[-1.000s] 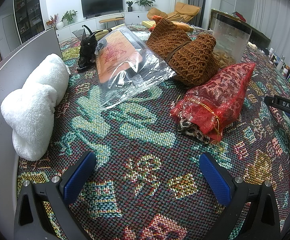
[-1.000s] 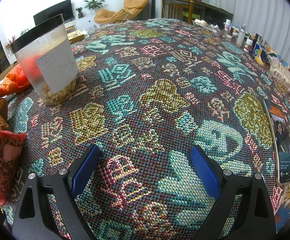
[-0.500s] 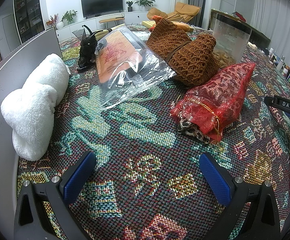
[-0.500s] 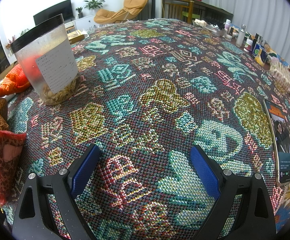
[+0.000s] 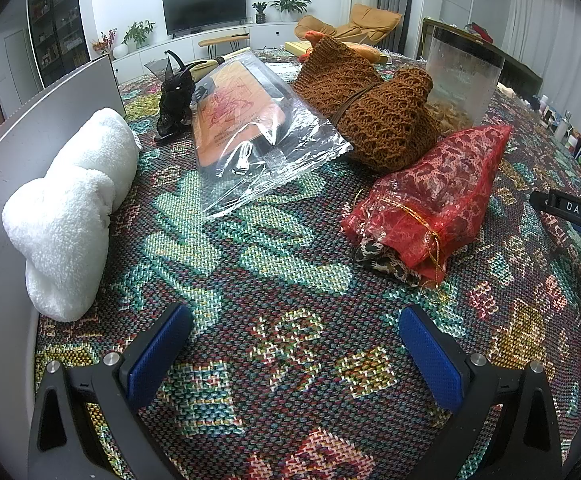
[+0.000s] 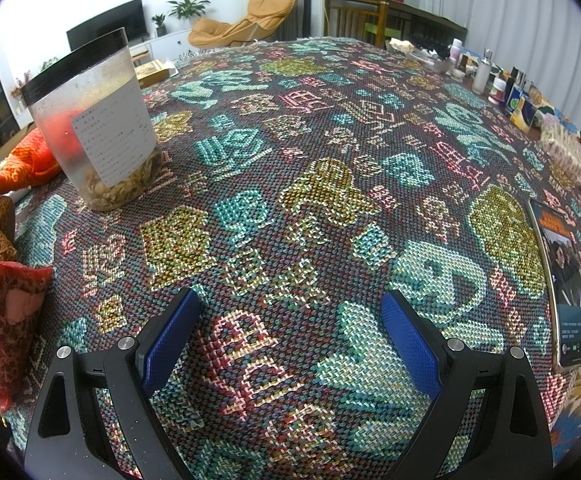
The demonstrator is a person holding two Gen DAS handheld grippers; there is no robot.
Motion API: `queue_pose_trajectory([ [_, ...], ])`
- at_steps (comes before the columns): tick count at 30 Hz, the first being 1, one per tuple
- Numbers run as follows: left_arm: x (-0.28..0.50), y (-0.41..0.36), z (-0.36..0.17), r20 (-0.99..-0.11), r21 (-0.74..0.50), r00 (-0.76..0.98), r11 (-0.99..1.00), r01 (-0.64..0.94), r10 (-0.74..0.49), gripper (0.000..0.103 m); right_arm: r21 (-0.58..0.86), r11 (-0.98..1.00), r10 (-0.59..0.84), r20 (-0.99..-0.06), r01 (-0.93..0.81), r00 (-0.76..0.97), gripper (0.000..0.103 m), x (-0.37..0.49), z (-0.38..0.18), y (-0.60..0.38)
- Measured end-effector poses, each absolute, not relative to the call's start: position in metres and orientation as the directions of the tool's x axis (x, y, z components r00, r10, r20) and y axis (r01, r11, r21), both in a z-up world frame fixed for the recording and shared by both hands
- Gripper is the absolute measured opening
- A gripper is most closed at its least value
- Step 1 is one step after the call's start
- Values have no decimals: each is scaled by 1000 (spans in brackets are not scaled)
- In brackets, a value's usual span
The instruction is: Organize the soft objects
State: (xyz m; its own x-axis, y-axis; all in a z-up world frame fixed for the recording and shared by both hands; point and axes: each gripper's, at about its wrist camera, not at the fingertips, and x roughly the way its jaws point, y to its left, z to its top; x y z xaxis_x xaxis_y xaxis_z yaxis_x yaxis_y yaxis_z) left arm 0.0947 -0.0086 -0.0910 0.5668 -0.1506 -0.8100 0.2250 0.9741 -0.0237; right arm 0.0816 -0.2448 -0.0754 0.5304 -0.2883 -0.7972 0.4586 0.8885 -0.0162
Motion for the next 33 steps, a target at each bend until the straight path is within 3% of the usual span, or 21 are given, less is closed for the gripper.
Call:
queue_pose_trajectory([
  [16,92,-8,-90,-816,-12,564,979,205,-128,103,-16,889,-288,-797,458,531,94,81,-75,-245],
  [24,41,13,-77,-831,-92,527,978,185,-178,103,-16,889,-288,-797,458,530,94,81,-75,-245],
  [33,72,45,-19,-777,-23,628,999,35,-40,103,-16,889,-288,-797,458,531,94,81,-75,-245],
])
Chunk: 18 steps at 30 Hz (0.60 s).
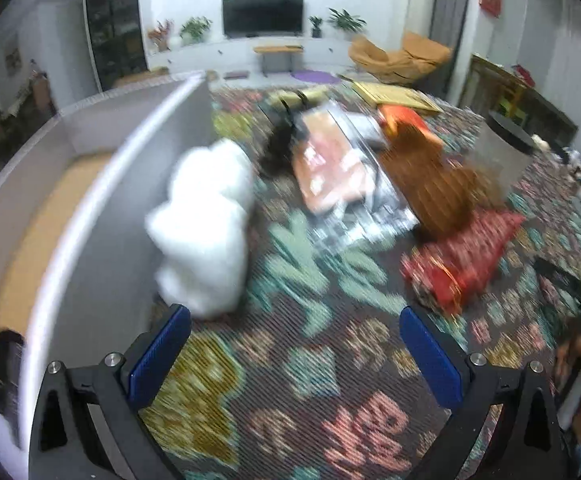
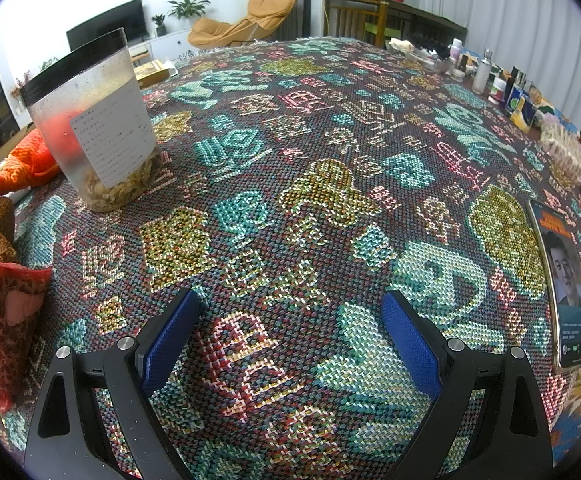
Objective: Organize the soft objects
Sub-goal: 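Grasp the white fluffy plush with the left gripper while the right gripper grasps the brown knit bag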
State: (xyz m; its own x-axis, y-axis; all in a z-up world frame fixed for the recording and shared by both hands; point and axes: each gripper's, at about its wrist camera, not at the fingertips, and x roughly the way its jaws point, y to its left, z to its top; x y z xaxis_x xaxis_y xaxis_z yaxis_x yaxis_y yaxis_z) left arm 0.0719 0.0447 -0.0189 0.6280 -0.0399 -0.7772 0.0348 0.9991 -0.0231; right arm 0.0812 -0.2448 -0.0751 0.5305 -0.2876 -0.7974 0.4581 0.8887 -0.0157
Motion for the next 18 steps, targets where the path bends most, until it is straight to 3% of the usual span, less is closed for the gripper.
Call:
queue_pose_trajectory([
  [5,83,47,-26,-792,63,609,998,14,41,103,-16,889,-287,-797,458,531,95,81,-75,-245],
  [18,106,73,-61,-813,39,577,996,-80,78,102,-16,889,-288,-797,458,531,95,81,-75,-245],
])
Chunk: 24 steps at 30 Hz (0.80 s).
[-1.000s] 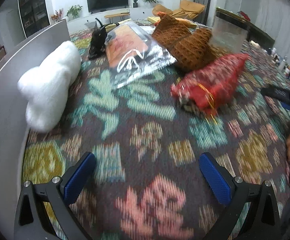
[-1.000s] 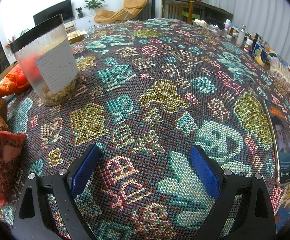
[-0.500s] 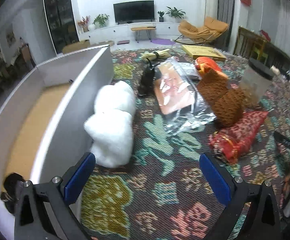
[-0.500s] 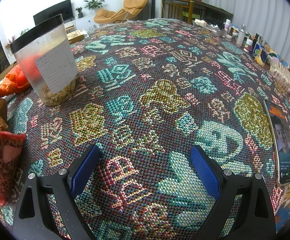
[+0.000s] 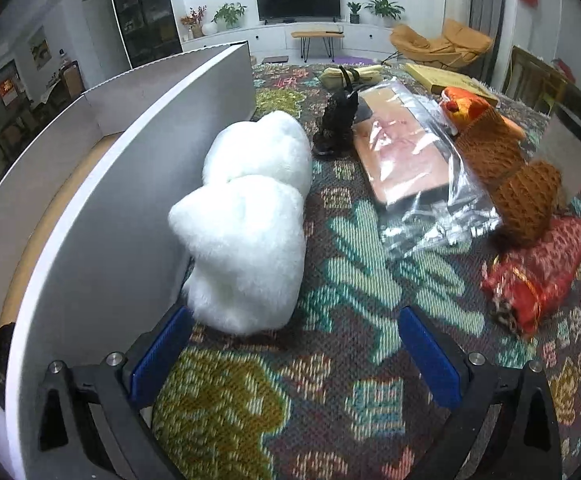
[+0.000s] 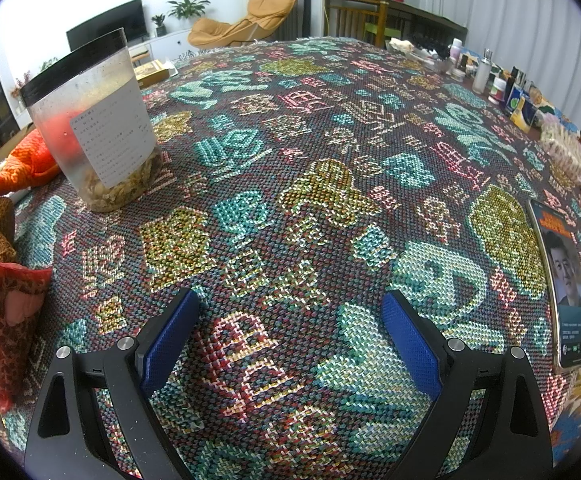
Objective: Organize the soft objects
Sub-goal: 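Grasp the white fluffy plush with the left gripper while the right gripper grasps the brown knit bag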
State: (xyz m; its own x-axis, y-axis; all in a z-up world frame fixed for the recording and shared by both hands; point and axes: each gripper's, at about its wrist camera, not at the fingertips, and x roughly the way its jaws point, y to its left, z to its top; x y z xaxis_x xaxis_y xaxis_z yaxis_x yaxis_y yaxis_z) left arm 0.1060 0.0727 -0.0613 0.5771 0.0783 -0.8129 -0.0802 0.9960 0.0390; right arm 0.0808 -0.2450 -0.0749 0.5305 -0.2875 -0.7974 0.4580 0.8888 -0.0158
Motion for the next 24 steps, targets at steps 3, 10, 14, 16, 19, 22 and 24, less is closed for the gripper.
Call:
queue_pose_trajectory([
  [3,123,76,-66,-813,31,577,995,-97,82,102,-16,889,-287,-797,458,531,95,81,-75,-245],
  [10,129,57,-55,-783,-227,561,963,143,-268,102,-16,889,-287,-797,458,531,95,81,-75,-245],
  [14,105,53,-35,-747,-237,590,952,193,-305,103,-16,889,-287,-797,458,530,95,81,-75,-245],
  [16,109,68,-35,-749,-250,613,964,87,-250,103,-15,889,-287,-797,458,531,95,81,-75,-245],
  [19,135,85,-41,-768,-267,612,963,-40,-188,103,-15,889,-287,-797,458,531,95,81,-75,-245],
  [22,167,84,-57,-822,-155,565,983,-96,-75,103,-15,889,-287,-797,458,531,95,80,-75,-245],
  [24,179,87,-69,-847,-134,530,983,-125,-48,103,-3,890,-278,-796,456,537,95,80,-74,-246],
])
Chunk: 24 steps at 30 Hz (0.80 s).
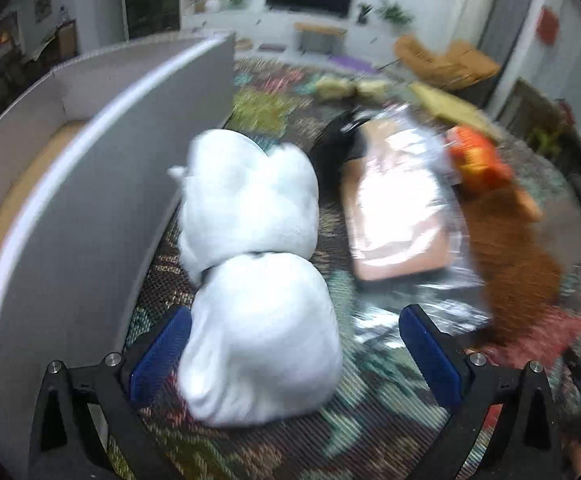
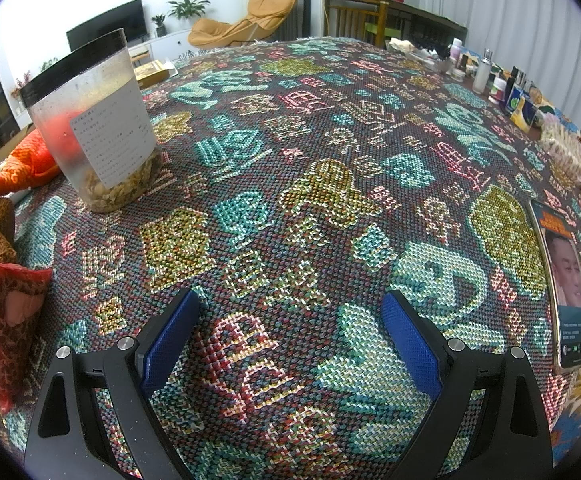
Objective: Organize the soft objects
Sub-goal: 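Grasp the white fluffy plush with the left gripper while the right gripper grasps the brown knit bag, then carry both items over the white box and open both grippers to drop them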
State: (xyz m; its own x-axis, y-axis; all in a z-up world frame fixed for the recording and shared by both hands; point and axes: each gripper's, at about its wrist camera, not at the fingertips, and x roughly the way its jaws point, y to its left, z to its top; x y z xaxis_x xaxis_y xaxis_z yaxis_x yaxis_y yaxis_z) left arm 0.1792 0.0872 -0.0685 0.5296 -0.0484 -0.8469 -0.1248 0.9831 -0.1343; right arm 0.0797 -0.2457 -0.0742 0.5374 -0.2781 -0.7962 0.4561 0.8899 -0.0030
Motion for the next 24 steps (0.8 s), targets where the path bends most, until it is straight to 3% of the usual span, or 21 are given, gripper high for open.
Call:
queue_pose_trajectory([
  [2,185,97,-78,-857,-156,513,976,-151,-58,102,68,899,-218,-787,432,577,94,73,-71,-248],
  [4,184,109,-82,-850,-216,518,961,-173,-97,101,220,906,-71,-762,361,644,94,64,-63,-247],
  [6,179,119,-83,-832,-256,541,949,-183,-120,81,425,878,160,-697,222,699,94,61,-54,-239],
  [7,177,123,-84,-835,-232,542,954,-189,-95,60,463,870,228,-682,169,695,94,67,-49,-232],
  [8,177,120,-85,-836,-216,542,959,-186,-83,50,466,876,266,-678,121,685,93,74,-42,-222],
  [10,169,124,-81,-823,-254,554,954,-157,-128,43,397,917,312,-675,-27,668,93,96,-20,-188],
  [14,147,121,-70,-808,-301,558,947,-112,-191,42,207,942,324,-765,-264,556,91,150,-5,-106],
  [18,133,110,-64,-803,-319,548,946,-62,-235,42,215,944,304,-859,-250,411,91,205,-39,-72],
  [19,128,107,-62,-800,-326,546,944,-48,-249,42,235,943,312,-872,-235,377,85,212,-48,-70],
  [20,123,104,-61,-799,-328,545,944,-36,-256,42,243,945,310,-881,-220,359,71,216,-54,-69],
  [24,111,95,-58,-792,-316,546,949,16,-273,42,250,937,333,-848,-242,412,64,194,-38,-68],
])
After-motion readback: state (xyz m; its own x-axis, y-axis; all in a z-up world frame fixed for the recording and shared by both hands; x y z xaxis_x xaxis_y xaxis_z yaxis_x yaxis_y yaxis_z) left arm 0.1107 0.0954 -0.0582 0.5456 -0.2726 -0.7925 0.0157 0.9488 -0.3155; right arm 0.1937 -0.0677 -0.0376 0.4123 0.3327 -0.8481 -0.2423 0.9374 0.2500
